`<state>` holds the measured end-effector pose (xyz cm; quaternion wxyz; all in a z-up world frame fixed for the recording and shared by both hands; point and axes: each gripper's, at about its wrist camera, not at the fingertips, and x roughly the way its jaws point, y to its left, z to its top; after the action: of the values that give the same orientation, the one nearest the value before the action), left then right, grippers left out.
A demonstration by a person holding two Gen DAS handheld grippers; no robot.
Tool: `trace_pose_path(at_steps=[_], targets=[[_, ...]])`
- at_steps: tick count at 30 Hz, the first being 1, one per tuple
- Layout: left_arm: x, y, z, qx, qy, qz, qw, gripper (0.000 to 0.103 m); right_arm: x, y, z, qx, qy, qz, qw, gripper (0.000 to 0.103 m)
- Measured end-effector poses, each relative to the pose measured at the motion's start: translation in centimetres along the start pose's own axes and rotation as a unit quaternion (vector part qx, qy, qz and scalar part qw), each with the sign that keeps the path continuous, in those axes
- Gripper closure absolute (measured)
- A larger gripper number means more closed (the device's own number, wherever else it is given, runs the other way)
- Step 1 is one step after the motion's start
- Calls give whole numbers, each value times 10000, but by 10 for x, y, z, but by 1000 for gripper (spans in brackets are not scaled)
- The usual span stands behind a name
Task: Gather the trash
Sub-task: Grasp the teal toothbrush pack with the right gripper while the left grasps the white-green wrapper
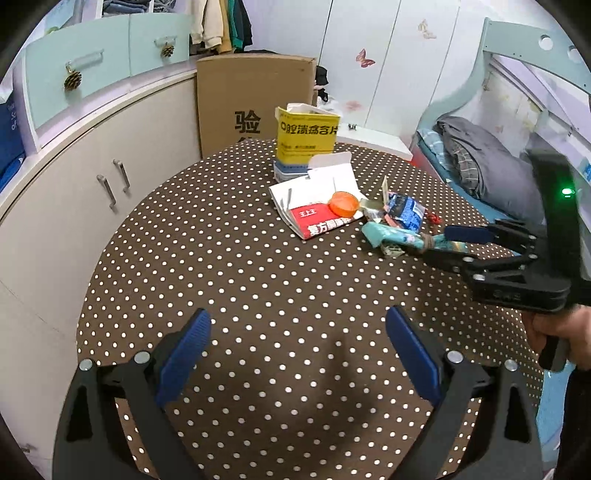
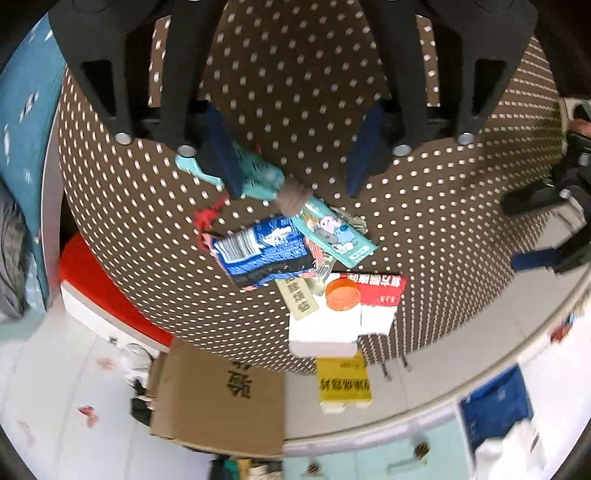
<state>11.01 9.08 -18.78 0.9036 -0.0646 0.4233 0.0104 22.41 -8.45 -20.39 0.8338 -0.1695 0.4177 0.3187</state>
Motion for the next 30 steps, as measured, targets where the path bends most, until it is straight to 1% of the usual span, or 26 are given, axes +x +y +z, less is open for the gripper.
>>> trace_pose_path(at_steps=[3, 5, 6, 7, 8, 9, 12, 16, 21, 24, 25, 27, 28, 30], targets=[[2, -1, 1, 13, 4, -10, 10000, 10, 11, 5, 10, -208, 55, 58, 9998, 53], [4, -4, 3, 45, 6, -9, 10000, 10, 20, 11, 12, -433, 184, 7, 9989, 55], [5, -6, 5, 60, 7, -19, 10000, 10, 23, 12, 13, -466, 207, 25, 9987, 60], [6, -7, 6, 80, 1, -29, 10000, 10, 23, 12, 13, -399, 202, 81, 9990, 70], [8, -9, 7, 102, -5, -39, 9999, 10, 23, 12, 12, -301, 229, 136, 9992, 74], [9, -11, 8, 124, -9, -52, 9999, 10, 21, 14, 8, -253, 231, 73, 9994, 77], [14, -21, 12, 223, -20, -139, 9997, 10, 10, 15, -7, 70, 143, 158, 9997, 78], [28, -41, 19, 459, -9, -265, 9986, 10, -12, 7, -31, 761, -94, 317, 9966, 78], [53, -65, 31, 648, 29, -428, 9970, 10, -45, -15, -59, 1669, -598, 467, 9831, 78], [73, -78, 39, 767, 105, -356, 9964, 10, -60, -26, -69, 2013, -797, 504, 9750, 78], [82, -81, 43, 780, 145, -303, 9964, 10, -67, -24, -72, 2060, -841, 476, 9738, 78], [91, -86, 48, 786, 206, -304, 9962, 19, -73, -28, -77, 2193, -941, 471, 9700, 78], [95, -87, 50, 787, 225, -280, 9963, 21, -76, -32, -81, 2308, -1012, 505, 9664, 78], [104, -91, 55, 762, 273, -235, 9964, 32, -81, -41, -92, 2539, -1112, 605, 9589, 78]])
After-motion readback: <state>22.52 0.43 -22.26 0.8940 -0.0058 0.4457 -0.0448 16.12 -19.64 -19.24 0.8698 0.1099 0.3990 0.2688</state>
